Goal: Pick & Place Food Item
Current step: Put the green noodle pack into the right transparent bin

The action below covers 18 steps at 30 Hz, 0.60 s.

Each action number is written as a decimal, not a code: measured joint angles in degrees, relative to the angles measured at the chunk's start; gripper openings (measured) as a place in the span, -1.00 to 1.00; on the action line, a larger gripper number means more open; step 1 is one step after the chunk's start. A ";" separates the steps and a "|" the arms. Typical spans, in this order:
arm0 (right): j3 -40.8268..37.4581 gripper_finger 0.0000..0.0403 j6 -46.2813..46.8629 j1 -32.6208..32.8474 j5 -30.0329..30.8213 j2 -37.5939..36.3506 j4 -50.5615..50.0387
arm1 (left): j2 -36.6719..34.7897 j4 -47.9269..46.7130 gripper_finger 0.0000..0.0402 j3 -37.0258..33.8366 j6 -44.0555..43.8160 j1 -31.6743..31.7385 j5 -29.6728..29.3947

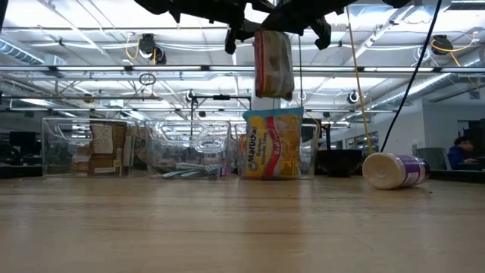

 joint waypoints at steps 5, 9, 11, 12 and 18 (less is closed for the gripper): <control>0.00 -1.00 0.31 -0.04 -6.85 -2.37 -4.38 | -0.16 -0.05 0.00 0.00 2.74 2.18 8.54; -0.08 -1.00 1.69 -0.36 -13.72 -6.14 -12.18 | -0.52 0.23 0.01 0.02 1.58 4.59 17.30; 0.02 -1.00 2.14 -0.93 -18.74 -8.37 -15.50 | -0.49 0.73 0.01 0.02 0.08 5.82 22.21; 0.02 -1.00 2.20 -1.24 -22.14 -9.50 -17.57 | -0.48 1.18 0.01 0.02 -0.77 6.44 24.72; -0.05 -1.00 4.33 -4.32 -37.31 -13.17 -22.28 | -0.48 2.12 0.01 0.04 -3.67 8.21 36.55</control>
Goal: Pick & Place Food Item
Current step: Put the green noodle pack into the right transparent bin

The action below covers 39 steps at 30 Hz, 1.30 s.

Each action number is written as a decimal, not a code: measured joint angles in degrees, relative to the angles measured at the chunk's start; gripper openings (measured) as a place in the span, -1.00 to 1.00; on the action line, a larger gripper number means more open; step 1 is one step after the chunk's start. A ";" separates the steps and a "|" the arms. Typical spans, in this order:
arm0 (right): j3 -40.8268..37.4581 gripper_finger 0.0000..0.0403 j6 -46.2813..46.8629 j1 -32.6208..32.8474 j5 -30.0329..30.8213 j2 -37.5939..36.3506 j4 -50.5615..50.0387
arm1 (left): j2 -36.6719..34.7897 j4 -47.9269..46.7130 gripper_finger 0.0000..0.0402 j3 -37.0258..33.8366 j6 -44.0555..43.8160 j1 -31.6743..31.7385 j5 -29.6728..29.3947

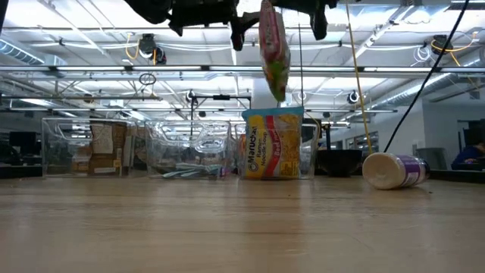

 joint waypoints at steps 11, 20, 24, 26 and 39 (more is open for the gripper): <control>0.05 -1.00 9.37 -5.23 -27.54 -1.07 0.92 | 0.00 0.00 0.01 0.19 3.82 -2.70 3.75; 0.05 -1.00 14.56 -5.21 -35.73 -1.05 5.97 | 0.04 -4.89 0.01 6.32 7.85 -4.95 3.84; 0.05 -1.00 15.97 -5.23 -37.16 -1.01 8.23 | 0.04 -16.36 0.01 10.57 15.15 -6.74 3.63; 0.05 -1.00 16.95 -5.23 -37.46 -1.03 9.50 | 0.04 -20.45 0.01 11.72 17.71 -7.25 3.38; 0.10 -1.00 21.34 -5.21 -42.04 -1.03 14.66 | 0.09 -23.23 0.01 12.44 18.06 -9.98 4.89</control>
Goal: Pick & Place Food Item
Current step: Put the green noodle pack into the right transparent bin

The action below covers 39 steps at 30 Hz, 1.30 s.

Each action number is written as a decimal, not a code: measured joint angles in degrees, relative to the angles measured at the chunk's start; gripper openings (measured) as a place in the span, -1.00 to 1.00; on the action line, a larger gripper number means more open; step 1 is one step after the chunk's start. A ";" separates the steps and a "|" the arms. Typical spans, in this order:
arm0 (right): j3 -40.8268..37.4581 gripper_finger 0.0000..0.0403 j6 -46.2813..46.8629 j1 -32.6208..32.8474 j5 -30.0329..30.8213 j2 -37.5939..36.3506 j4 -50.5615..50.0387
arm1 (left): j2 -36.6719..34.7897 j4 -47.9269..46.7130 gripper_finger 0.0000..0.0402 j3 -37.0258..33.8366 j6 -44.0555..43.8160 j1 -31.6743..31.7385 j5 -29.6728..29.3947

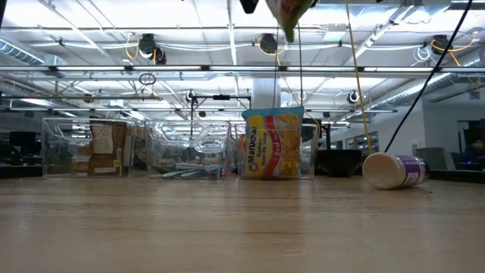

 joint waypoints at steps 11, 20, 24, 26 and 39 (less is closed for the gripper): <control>0.00 -1.00 2.15 0.00 -2.52 0.02 3.02 | 0.17 -1.23 0.01 0.00 0.07 -2.47 0.00; 0.00 -1.00 2.16 -0.01 -2.69 0.02 3.14 | 3.30 -2.05 0.01 0.00 -0.97 -4.43 1.94; 0.00 -1.00 2.15 0.00 -2.71 0.02 3.60 | 3.28 -2.02 0.01 0.00 -1.05 -4.45 2.12; 0.00 -1.00 2.11 -0.02 -2.71 0.02 3.61 | 3.28 -1.95 -0.01 0.00 -1.42 -4.16 2.12; 0.00 -1.00 2.01 -0.07 -3.99 0.02 3.59 | 3.28 -0.73 -0.96 0.00 -1.75 -4.02 3.64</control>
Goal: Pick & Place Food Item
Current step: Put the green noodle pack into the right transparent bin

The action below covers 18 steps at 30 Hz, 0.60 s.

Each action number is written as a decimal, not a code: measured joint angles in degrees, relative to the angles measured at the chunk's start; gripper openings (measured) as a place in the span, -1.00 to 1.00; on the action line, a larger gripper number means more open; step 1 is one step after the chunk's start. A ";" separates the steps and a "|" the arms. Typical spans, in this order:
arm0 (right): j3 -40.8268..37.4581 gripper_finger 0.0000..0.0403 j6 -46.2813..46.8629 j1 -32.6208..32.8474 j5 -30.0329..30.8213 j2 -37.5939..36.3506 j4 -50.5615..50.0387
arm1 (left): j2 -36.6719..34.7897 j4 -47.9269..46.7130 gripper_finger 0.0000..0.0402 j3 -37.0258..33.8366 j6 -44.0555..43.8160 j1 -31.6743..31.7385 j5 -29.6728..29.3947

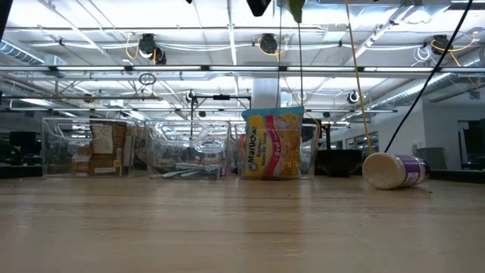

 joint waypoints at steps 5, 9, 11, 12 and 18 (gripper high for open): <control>0.00 -1.00 0.02 0.02 0.04 0.00 0.12 | 0.00 1.53 -0.98 0.00 -0.62 0.36 0.03; 0.00 -0.97 2.02 -0.27 0.58 0.00 0.19 | 0.00 3.07 -0.99 0.00 -3.87 1.44 1.06; 0.00 -0.90 3.43 -0.39 1.54 0.00 0.00 | 0.00 3.01 -0.99 0.00 -4.83 1.98 1.14; 0.00 -0.85 3.81 -0.62 1.57 0.00 0.02 | 0.00 2.98 -0.99 0.00 -5.31 2.24 1.42; 0.00 -0.43 3.99 -3.07 1.36 0.00 0.08 | -0.20 2.87 -0.99 0.00 -6.23 3.41 2.15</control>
